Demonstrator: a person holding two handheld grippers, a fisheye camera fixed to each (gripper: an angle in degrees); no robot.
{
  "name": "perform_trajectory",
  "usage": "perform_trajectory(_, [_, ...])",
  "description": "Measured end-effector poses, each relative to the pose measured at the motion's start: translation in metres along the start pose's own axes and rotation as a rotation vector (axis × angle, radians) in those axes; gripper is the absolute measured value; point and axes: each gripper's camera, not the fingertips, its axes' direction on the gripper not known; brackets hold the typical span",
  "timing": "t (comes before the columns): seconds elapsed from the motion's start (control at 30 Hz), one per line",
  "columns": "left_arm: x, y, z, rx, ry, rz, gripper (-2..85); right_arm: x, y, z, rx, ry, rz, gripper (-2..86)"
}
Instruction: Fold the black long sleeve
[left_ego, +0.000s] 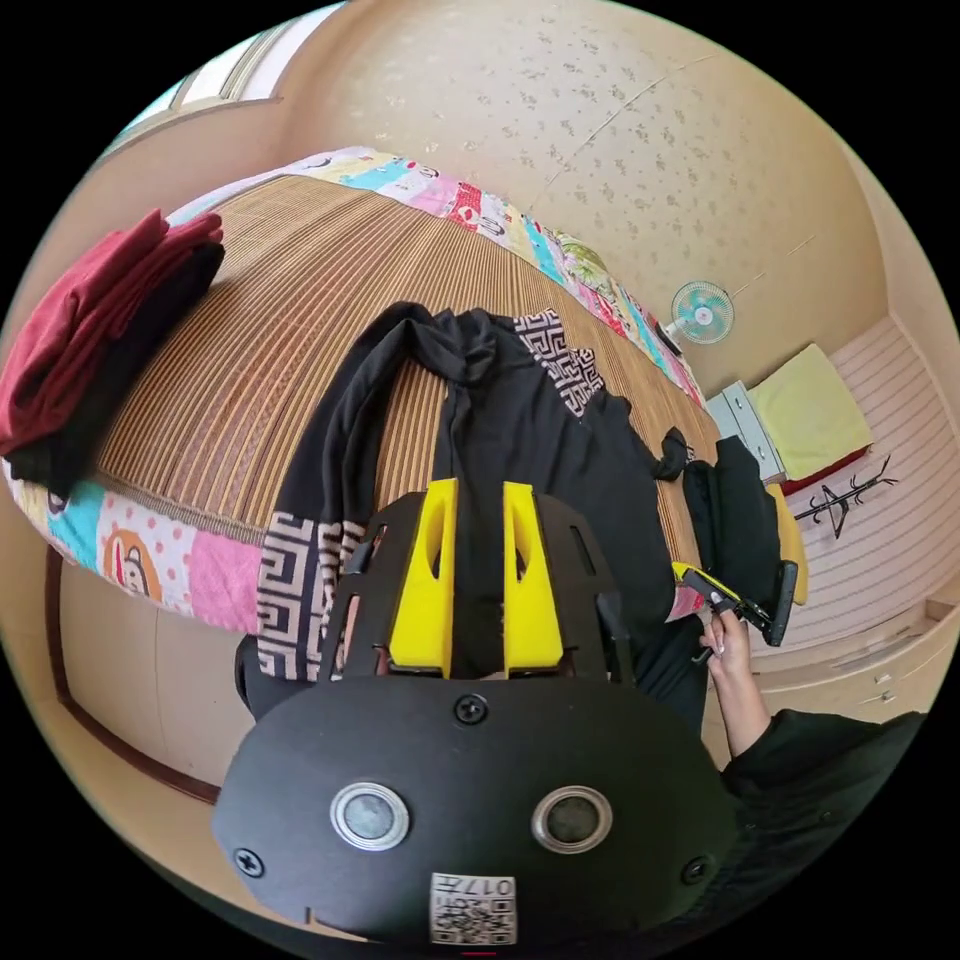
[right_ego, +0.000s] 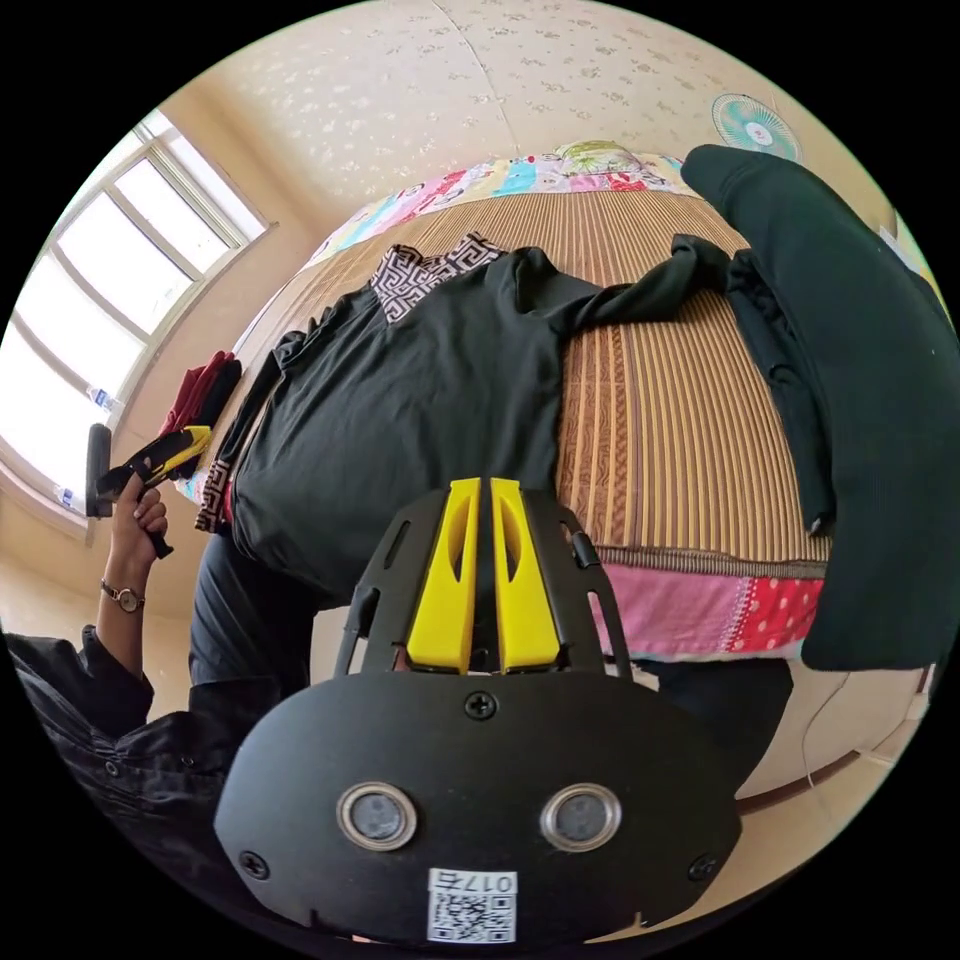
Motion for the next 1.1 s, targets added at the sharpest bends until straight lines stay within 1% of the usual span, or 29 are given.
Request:
perform_trajectory(0.1, [0.021,-0.053,0.02,0.036,-0.039,0.099,9.9,-0.006,-0.032,0.003,0.022,0.005,-0.037,2.5])
perform_trajectory(0.17, [0.016,-0.089,0.043,0.065,0.071,0.123,10.0,-0.02,-0.049,0.012,0.027,0.035,-0.087,2.4])
perform_trajectory(0.2, [0.014,-0.097,0.049,0.065,0.087,0.128,10.1,-0.023,-0.051,0.016,0.022,0.04,-0.1,2.4])
perform_trajectory(0.23, [0.011,-0.11,0.061,0.061,0.066,0.129,10.0,-0.03,-0.055,0.023,0.009,0.045,-0.123,2.4])
perform_trajectory(0.3, [0.003,-0.123,0.084,0.021,-0.065,0.106,9.4,-0.038,-0.054,0.033,-0.004,0.053,-0.156,2.4])
perform_trajectory(0.37, [-0.024,-0.127,0.124,-0.125,-0.33,0.009,7.1,-0.048,-0.046,0.048,-0.009,0.095,-0.212,2.3])
perform_trajectory(0.4, [-0.03,-0.123,0.126,-0.112,-0.336,0.014,6.5,-0.049,-0.044,0.053,-0.016,0.113,-0.226,2.2])
perform_trajectory(0.43, [-0.038,-0.113,0.119,-0.033,-0.305,0.029,5.9,-0.051,-0.039,0.065,-0.048,0.149,-0.25,2.2])
perform_trajectory(0.47, [-0.048,-0.105,0.111,0.01,-0.411,-0.02,5.5,-0.052,-0.034,0.074,-0.065,0.168,-0.258,2.2])
perform_trajectory(0.5, [-0.053,-0.104,0.108,0.015,-0.453,-0.03,5.4,-0.052,-0.031,0.073,-0.04,0.172,-0.255,2.2])
perform_trajectory(0.6, [-0.074,-0.105,0.098,0.031,-0.47,-0.024,5.1,-0.053,-0.024,0.074,0.006,0.132,-0.236,2.1])
perform_trajectory(0.63, [-0.082,-0.109,0.095,0.033,-0.483,-0.03,5.1,-0.053,-0.025,0.075,0.018,0.09,-0.214,2.1])
perform_trajectory(0.7, [-0.094,-0.117,0.092,0.033,-0.463,-0.041,5.2,-0.05,-0.029,0.078,0.034,0.019,-0.16,2.0])
perform_trajectory(0.77, [-0.109,-0.121,0.088,0.045,-0.377,-0.065,5.3,-0.05,-0.034,0.084,0.057,-0.038,-0.125,2.0])
perform_trajectory(0.9, [-0.109,-0.096,0.063,0.133,-0.252,-0.154,7.0,-0.052,-0.043,0.082,0.033,-0.044,-0.104,2.0])
perform_trajectory(1.0, [-0.072,-0.045,0.043,0.205,-0.135,-0.098,8.2,-0.048,-0.039,0.067,-0.001,-0.059,-0.112,2.2])
perform_trajectory(1.1, [-0.024,0.005,0.042,0.14,-0.051,0.014,8.4,-0.033,-0.02,0.039,0.07,-0.036,-0.084,2.3])
